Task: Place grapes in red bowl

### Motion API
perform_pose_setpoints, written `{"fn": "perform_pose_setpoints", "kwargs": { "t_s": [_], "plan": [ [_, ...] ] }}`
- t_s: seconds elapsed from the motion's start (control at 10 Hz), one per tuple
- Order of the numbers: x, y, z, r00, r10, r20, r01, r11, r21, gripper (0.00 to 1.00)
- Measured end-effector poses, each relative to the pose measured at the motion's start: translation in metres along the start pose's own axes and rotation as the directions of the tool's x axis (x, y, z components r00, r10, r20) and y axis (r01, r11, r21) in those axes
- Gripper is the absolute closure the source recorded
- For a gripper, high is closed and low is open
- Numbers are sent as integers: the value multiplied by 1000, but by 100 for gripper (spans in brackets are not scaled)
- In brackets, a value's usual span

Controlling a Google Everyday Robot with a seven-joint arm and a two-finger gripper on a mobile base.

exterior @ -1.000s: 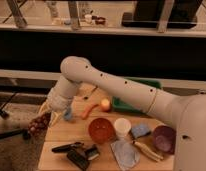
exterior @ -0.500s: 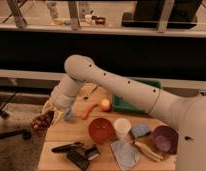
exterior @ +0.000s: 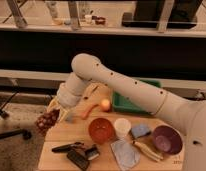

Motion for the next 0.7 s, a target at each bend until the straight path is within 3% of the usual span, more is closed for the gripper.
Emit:
{"fn": "perform_pose_setpoints", "kwargs": {
  "t_s": [0.7],
  "plan": [
    [23,24,-37,999,37,-4,-36,998,54,100]
  ]
}}
